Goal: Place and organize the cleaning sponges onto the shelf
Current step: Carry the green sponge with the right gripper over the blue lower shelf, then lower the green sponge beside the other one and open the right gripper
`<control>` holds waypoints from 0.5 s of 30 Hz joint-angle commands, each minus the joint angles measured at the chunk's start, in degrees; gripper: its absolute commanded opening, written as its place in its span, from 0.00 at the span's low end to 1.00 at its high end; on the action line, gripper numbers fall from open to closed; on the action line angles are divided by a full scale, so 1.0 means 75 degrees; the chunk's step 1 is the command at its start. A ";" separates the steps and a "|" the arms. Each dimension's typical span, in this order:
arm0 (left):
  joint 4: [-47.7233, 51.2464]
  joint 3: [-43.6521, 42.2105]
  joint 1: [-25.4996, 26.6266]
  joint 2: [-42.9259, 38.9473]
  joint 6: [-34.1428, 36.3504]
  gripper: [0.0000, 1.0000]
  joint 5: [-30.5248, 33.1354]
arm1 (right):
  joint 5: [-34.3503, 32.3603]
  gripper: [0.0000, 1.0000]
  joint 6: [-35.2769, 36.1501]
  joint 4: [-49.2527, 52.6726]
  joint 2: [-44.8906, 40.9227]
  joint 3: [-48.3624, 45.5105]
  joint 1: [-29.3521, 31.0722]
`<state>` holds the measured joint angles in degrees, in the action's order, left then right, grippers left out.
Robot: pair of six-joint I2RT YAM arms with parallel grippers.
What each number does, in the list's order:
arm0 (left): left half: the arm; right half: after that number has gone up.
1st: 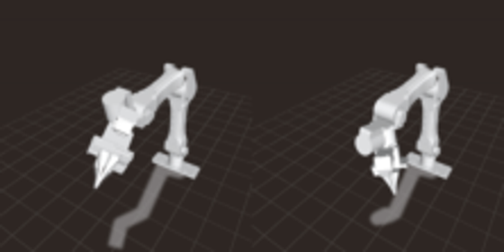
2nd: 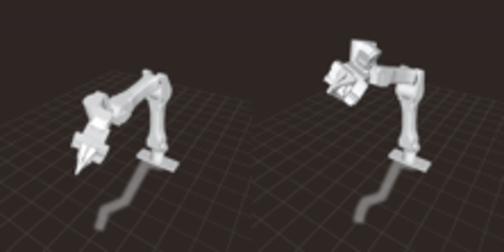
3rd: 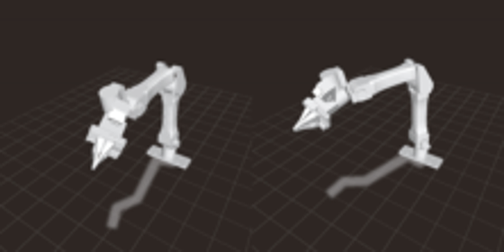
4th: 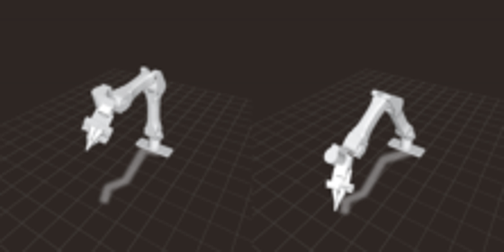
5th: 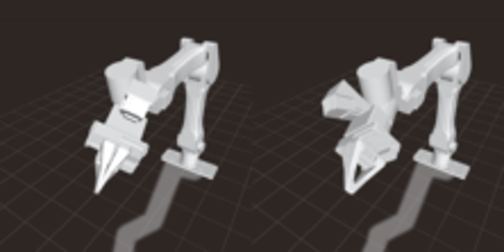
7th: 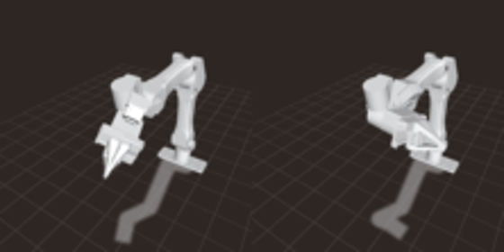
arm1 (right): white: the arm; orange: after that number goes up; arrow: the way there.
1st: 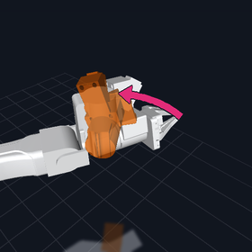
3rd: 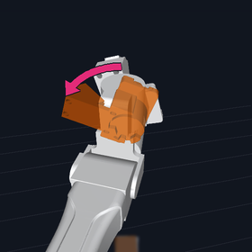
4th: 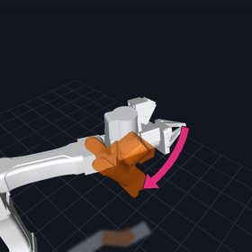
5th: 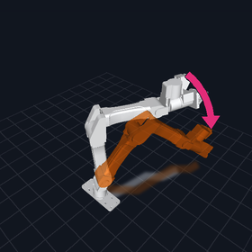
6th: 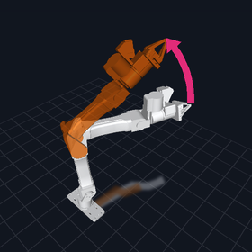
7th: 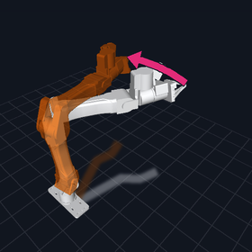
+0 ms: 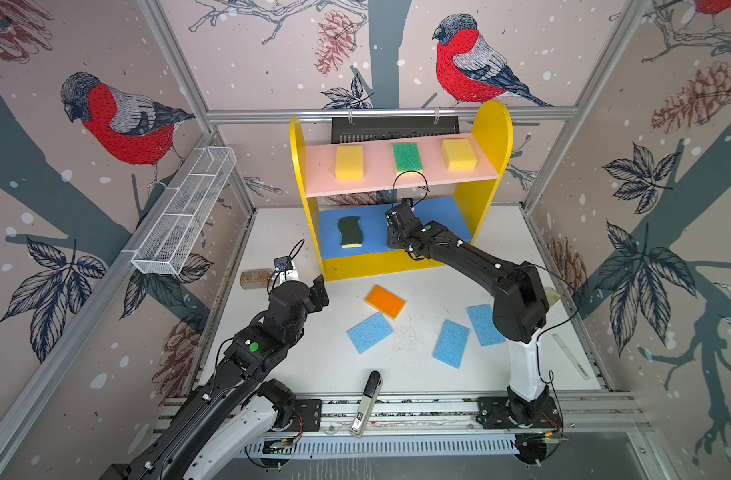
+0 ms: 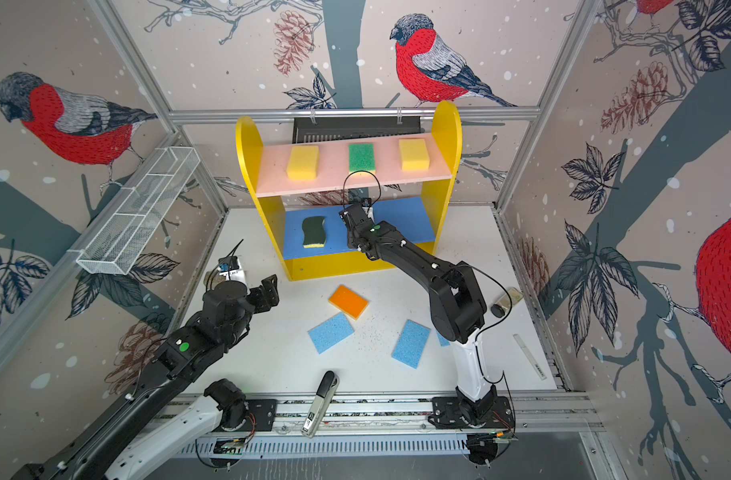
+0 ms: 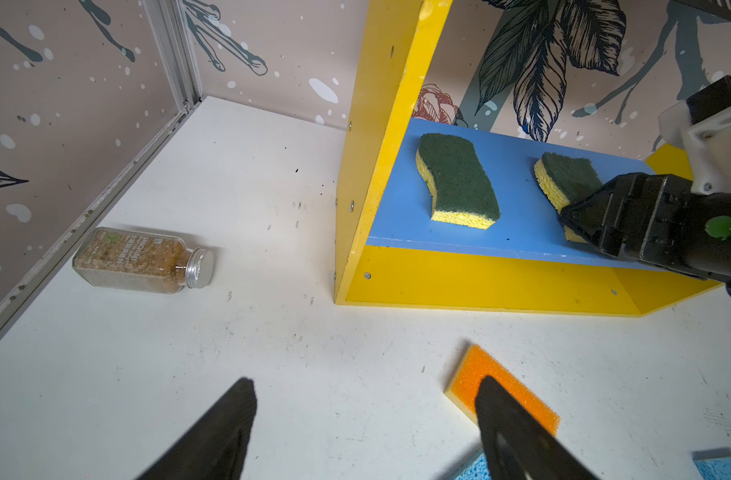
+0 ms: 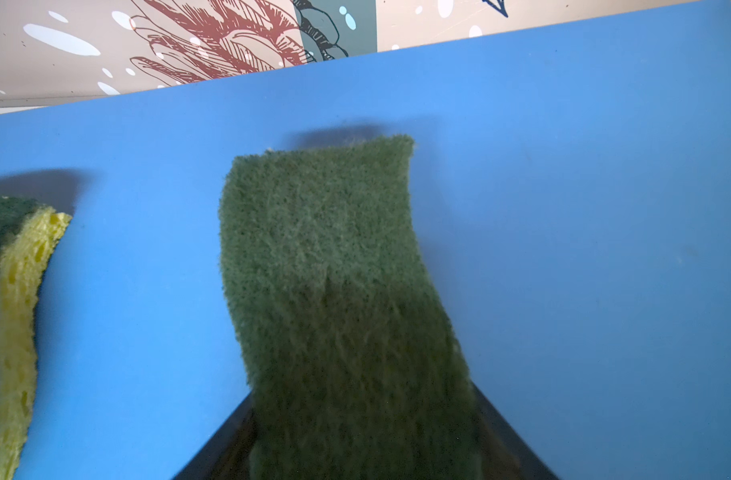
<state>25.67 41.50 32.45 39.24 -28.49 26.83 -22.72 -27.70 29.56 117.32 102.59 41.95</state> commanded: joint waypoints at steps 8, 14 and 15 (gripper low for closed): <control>-0.0247 0.0010 -0.0003 0.0128 0.0113 0.83 0.0011 | -0.0122 0.69 0.0087 0.0062 0.0189 0.0185 -0.0074; -0.0247 0.0010 -0.0004 0.0120 0.0100 0.83 -0.0002 | 0.0002 0.69 0.0060 0.0023 0.0224 0.0244 -0.0074; -0.0232 0.0010 -0.0003 0.0101 0.0099 0.83 0.0003 | 0.0024 0.69 0.0058 0.0022 0.0221 0.0243 -0.0079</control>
<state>25.50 41.47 32.42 40.21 -28.25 26.85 -23.38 -27.11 29.19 118.58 104.03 41.47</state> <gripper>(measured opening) 0.832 0.686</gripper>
